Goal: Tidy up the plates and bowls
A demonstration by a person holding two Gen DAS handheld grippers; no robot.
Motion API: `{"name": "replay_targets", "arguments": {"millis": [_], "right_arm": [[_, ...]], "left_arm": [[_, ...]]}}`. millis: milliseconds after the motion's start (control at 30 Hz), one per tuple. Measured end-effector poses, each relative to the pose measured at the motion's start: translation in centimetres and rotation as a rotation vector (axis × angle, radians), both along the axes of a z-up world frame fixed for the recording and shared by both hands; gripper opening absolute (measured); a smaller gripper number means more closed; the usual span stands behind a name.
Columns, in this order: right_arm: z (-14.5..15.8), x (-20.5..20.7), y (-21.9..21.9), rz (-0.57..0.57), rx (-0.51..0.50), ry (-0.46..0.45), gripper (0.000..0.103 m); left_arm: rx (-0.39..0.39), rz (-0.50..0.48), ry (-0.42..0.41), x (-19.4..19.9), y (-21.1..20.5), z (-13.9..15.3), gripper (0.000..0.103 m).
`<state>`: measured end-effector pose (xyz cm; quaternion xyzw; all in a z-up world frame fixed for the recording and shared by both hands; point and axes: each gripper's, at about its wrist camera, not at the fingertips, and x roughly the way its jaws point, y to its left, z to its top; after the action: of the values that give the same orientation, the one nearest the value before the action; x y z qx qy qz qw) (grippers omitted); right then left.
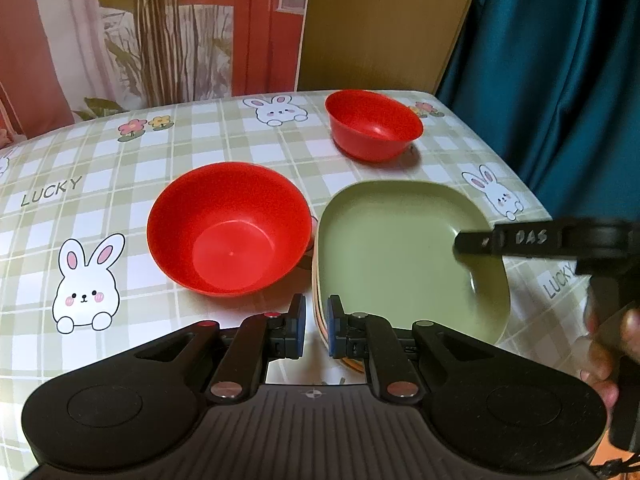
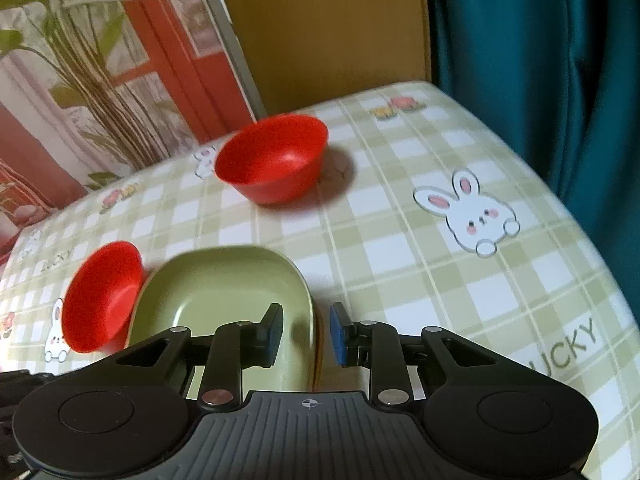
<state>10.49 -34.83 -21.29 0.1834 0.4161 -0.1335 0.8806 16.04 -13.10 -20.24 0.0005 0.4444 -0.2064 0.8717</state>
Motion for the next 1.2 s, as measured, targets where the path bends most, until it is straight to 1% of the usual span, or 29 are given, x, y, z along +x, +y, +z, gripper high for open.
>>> {"name": "replay_targets", "arguments": {"millis": [200, 433, 567, 633, 733, 833, 900, 1067, 1167, 1200], "right_arm": [[-1.7, 0.3, -0.2, -0.012, 0.041, 0.042, 0.024], [-2.1, 0.8, 0.3, 0.010, 0.018, 0.080, 0.026], [-2.1, 0.8, 0.4, 0.008, 0.015, 0.083, 0.026], [-2.1, 0.8, 0.4, 0.007, 0.015, 0.083, 0.027], [-2.1, 0.8, 0.3, 0.002, 0.015, 0.088, 0.027], [-1.6, 0.5, 0.0, -0.010, 0.068, 0.055, 0.027], [-0.9, 0.3, -0.2, -0.013, 0.085, 0.028, 0.029], [1.5, -0.1, -0.5, 0.002, 0.070, -0.057, 0.029], [3.0, 0.0, -0.8, 0.019, 0.037, -0.116, 0.029], [3.4, 0.1, -0.8, 0.025, 0.023, -0.132, 0.029]], "left_arm": [[-0.003, -0.007, -0.003, 0.2, -0.2, -0.1, 0.012], [-0.012, -0.003, 0.007, 0.5, 0.0, -0.6, 0.012], [-0.012, -0.005, 0.007, 0.5, 0.2, -0.6, 0.014], [-0.005, 0.001, 0.004, 0.5, 0.2, -0.7, 0.018], [-0.013, 0.000, 0.002, 0.6, 0.4, -0.6, 0.018], [-0.041, -0.010, -0.016, 0.7, 0.8, 0.3, 0.018], [-0.057, -0.012, -0.043, 0.9, 1.2, 1.3, 0.018], [-0.086, -0.010, -0.165, 1.3, 1.8, 4.3, 0.018], [-0.083, -0.004, -0.263, 1.4, 1.7, 5.6, 0.019], [-0.070, -0.004, -0.310, 1.3, 1.5, 5.9, 0.025]]}}
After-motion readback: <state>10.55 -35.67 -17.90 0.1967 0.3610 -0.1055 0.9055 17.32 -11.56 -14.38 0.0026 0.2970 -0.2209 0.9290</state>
